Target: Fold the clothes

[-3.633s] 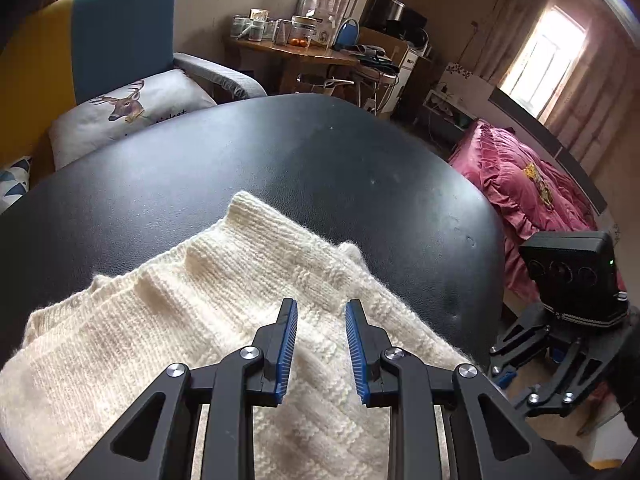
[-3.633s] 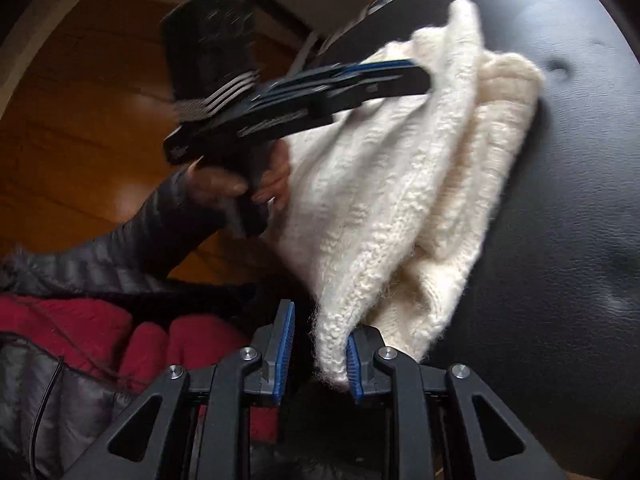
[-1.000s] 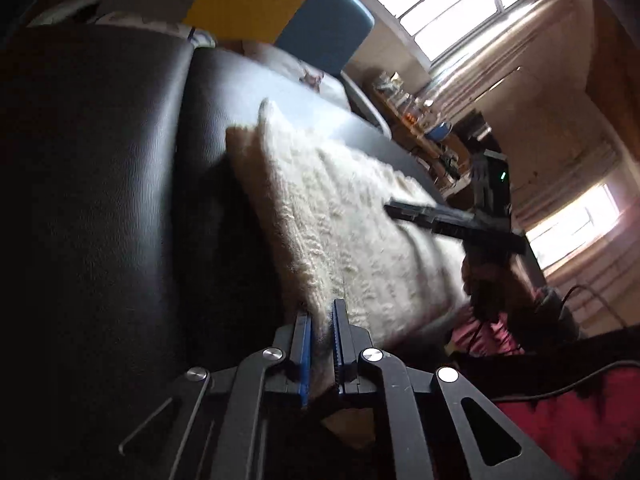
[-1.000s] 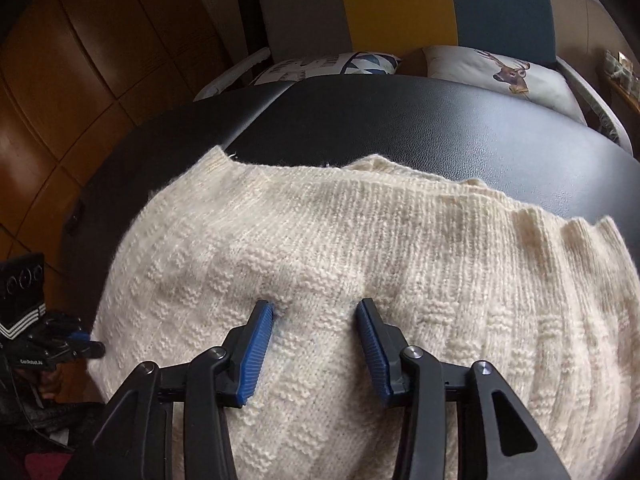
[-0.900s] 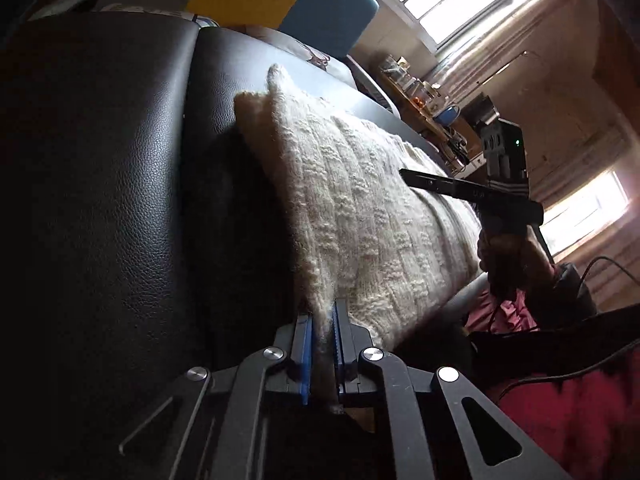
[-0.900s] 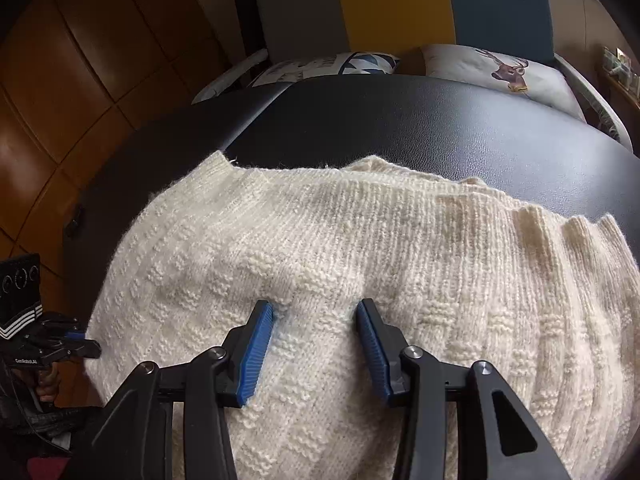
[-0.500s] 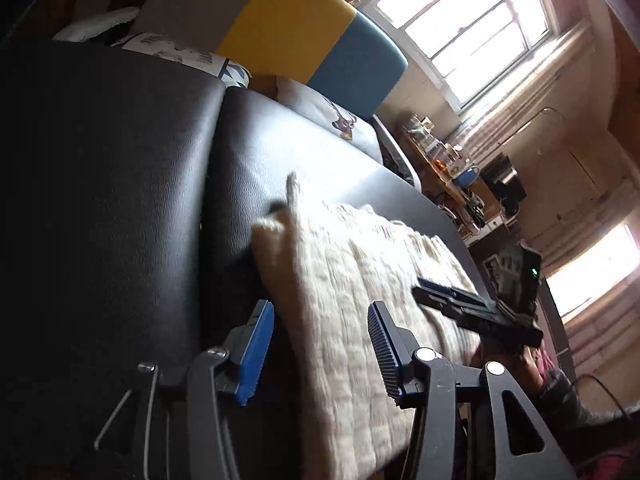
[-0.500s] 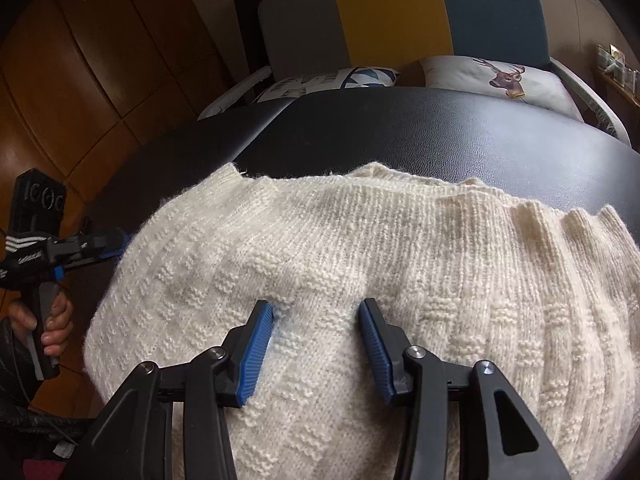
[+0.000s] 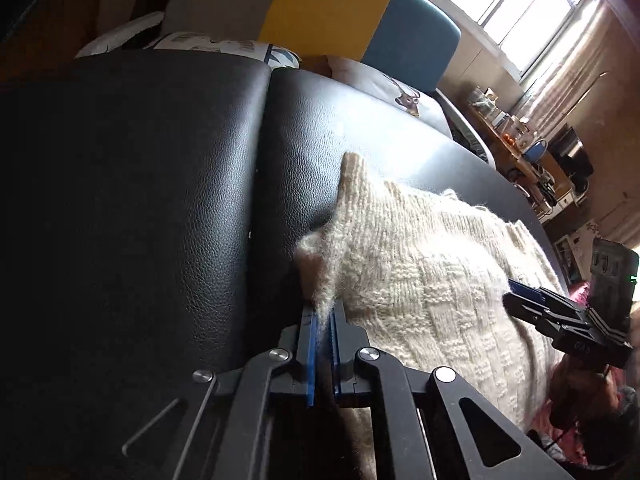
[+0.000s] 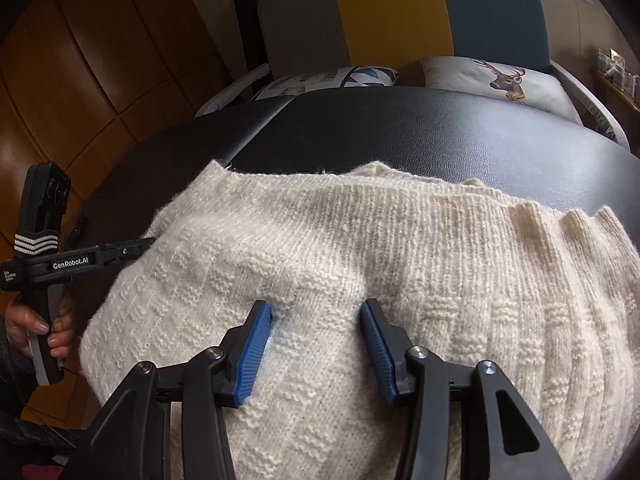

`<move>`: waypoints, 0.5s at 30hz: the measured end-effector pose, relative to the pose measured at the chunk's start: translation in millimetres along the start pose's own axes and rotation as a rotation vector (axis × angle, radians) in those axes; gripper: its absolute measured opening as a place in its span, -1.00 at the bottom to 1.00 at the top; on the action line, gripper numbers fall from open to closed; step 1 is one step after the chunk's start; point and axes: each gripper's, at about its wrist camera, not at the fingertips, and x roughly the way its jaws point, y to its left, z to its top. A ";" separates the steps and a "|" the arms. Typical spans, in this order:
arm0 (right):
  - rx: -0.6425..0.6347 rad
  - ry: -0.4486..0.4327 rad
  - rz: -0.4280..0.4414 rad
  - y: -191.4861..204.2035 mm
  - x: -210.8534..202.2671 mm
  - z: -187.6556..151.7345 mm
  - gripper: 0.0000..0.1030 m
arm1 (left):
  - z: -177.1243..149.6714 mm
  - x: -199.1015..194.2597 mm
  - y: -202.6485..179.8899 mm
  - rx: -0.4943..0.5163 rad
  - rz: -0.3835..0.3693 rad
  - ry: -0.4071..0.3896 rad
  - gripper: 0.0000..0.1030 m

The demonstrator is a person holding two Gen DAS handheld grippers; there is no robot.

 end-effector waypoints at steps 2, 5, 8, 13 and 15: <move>-0.002 0.007 0.041 -5.5 -4.8 1.6 -0.05 | 2.0 -3.2 1.5 -0.042 -0.007 0.007 -0.81; 0.011 -0.001 0.075 -22.8 -24.0 7.3 -0.05 | -1.4 -16.8 6.3 -0.111 0.006 -0.014 -0.24; 0.011 -0.011 0.011 -50.8 -47.8 6.5 -0.04 | -7.6 -24.8 12.0 -0.171 -0.033 -0.022 0.12; 0.089 0.025 -0.122 -109.1 -76.9 -14.2 -0.04 | -14.9 -14.0 13.4 -0.242 -0.136 0.015 0.18; 0.157 0.042 -0.130 -128.8 -83.0 -26.6 -0.04 | -14.9 -9.5 8.7 -0.243 -0.156 0.012 0.38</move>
